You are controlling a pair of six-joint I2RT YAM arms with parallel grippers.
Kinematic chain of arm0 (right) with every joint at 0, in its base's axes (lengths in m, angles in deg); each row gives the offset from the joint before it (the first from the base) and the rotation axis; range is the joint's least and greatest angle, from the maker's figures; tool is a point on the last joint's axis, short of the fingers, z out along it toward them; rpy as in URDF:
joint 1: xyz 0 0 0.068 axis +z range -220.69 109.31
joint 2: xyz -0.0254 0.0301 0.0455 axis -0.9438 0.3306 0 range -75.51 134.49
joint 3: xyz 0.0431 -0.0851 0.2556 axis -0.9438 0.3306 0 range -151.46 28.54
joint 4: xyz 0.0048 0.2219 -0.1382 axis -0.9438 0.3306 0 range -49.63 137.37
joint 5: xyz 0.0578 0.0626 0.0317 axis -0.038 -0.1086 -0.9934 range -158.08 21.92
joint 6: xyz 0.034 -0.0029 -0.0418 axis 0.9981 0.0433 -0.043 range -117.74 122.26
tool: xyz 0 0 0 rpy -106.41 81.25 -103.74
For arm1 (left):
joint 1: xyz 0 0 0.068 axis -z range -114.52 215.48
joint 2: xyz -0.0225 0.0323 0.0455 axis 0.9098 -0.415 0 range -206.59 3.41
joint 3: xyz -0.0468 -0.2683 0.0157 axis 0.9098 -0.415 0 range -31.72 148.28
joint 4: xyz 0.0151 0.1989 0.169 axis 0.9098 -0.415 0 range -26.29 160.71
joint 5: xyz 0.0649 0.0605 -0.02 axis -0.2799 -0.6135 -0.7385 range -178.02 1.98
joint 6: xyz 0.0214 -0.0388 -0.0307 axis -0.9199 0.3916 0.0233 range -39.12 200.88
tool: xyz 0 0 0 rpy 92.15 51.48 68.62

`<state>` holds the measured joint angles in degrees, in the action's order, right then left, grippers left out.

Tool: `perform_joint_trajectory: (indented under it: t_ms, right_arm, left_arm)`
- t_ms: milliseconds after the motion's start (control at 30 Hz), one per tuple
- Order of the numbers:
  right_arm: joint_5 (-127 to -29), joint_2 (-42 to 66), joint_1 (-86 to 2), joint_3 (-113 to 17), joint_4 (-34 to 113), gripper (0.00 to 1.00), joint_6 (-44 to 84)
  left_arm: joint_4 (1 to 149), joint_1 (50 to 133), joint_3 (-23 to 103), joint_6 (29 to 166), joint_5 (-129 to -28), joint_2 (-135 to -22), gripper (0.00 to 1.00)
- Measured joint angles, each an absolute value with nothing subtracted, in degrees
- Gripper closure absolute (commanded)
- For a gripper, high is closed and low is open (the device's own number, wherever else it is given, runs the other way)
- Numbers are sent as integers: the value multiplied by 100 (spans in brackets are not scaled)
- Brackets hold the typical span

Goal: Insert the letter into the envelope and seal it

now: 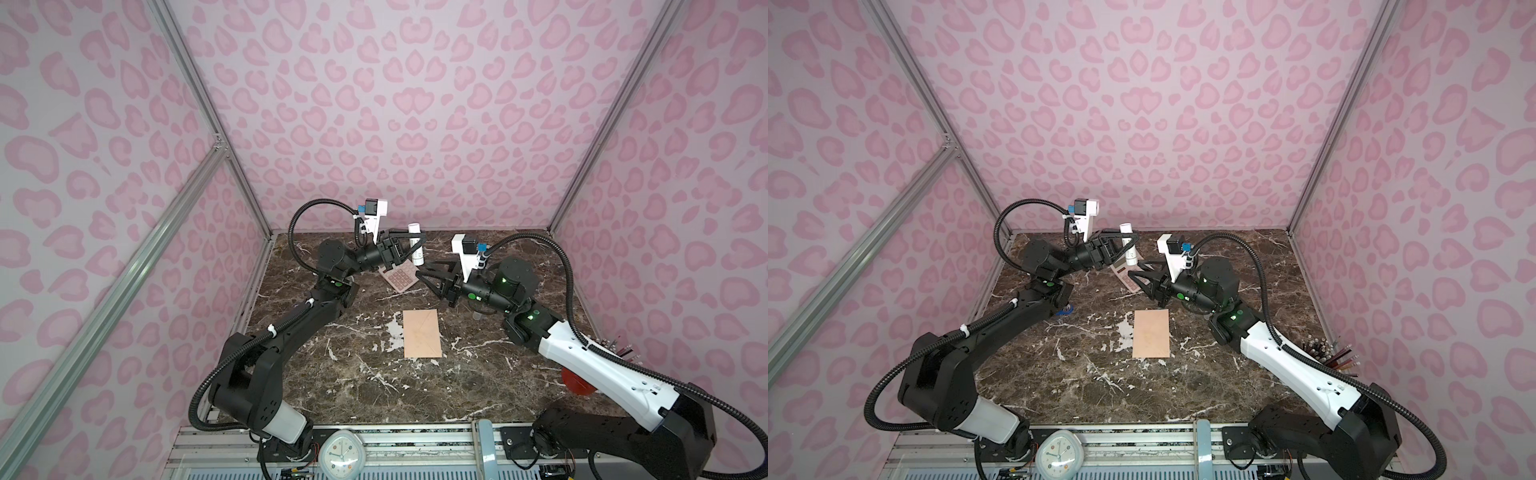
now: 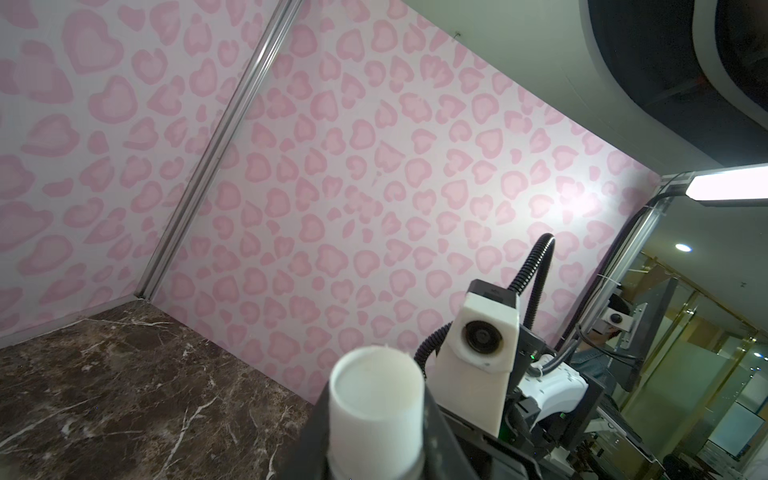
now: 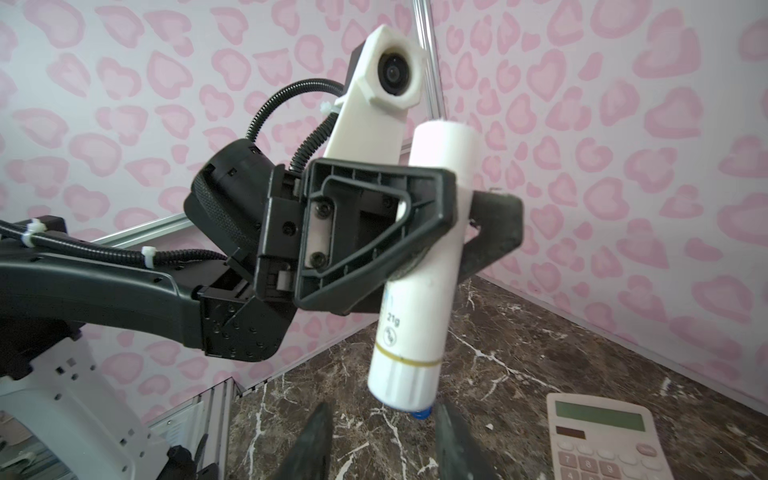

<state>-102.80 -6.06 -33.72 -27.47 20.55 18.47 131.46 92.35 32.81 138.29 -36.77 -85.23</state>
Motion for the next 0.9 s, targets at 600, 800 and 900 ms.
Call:
perform_joint_trajectory:
  t_ms: [600,800,900]
  right_arm:
    - [-10605,-414,-3438,-2867,1883,64,2216]
    - [-10603,-412,-3438,-2867,1859,69,2260]
    - [-10601,-410,-3438,-2867,1863,74,2304]
  left_arm:
    - [13560,9331,3316,14174,-3446,-8637,96]
    - [13560,9362,3316,14187,-3406,-8637,96]
    - [13560,9366,3316,14181,-3400,-8637,96]
